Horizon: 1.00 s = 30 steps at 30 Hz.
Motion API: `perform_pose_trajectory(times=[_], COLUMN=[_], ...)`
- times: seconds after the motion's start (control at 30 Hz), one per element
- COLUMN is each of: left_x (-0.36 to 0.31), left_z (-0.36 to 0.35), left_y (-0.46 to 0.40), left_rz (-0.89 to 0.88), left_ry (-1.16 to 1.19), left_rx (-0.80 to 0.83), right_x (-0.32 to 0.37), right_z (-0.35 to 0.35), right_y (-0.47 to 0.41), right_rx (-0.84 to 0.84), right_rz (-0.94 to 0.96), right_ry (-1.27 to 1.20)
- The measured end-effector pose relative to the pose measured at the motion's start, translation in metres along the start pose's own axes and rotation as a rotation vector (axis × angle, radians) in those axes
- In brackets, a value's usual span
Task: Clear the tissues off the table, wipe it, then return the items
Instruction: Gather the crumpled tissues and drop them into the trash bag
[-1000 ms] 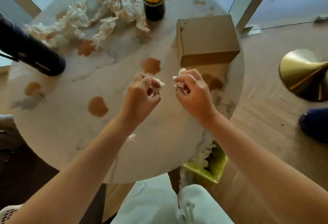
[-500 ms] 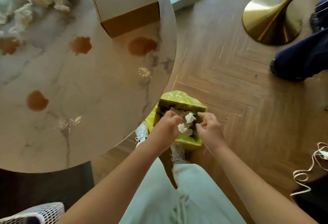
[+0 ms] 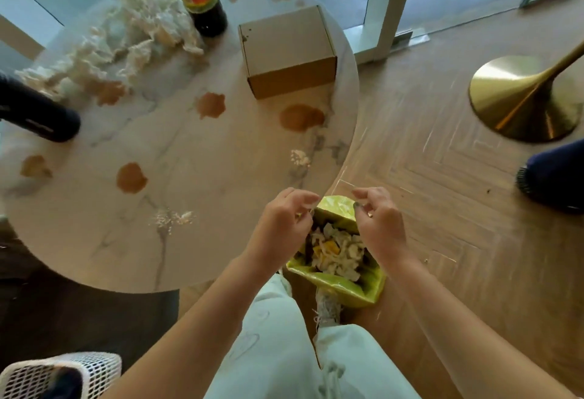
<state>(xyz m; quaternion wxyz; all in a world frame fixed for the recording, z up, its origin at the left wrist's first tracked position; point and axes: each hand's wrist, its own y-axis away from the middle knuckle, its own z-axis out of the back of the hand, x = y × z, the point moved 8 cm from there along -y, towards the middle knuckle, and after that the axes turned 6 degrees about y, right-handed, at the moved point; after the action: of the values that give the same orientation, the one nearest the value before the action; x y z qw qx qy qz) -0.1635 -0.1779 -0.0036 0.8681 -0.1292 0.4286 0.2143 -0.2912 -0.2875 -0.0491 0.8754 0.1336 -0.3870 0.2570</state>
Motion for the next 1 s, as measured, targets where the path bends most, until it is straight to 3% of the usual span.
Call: perform_pose_trajectory(times=[0.27,0.53,0.77,1.0], left_x=[0.049,0.121,0.206,0.258], left_z=[0.13,0.246,0.305,0.312], left_y=[-0.033,-0.088,-0.169,-0.233], left_rz=[0.112,0.146,0.276,0.336], left_ry=[-0.031,-0.227,-0.375,-0.416], left_rx=[-0.279,-0.395,-0.315,-0.193], right_x=[0.148,0.256,0.293,0.287], right_z=[-0.032,-0.115,-0.21,-0.266], right_y=[-0.071,-0.157,-0.255,-0.317], right_rx=[0.005,0.136,0.232,0.335], right_rz=[0.335,0.451,0.449,0.327], right_ry=[-0.068,-0.004,0.316,0.506])
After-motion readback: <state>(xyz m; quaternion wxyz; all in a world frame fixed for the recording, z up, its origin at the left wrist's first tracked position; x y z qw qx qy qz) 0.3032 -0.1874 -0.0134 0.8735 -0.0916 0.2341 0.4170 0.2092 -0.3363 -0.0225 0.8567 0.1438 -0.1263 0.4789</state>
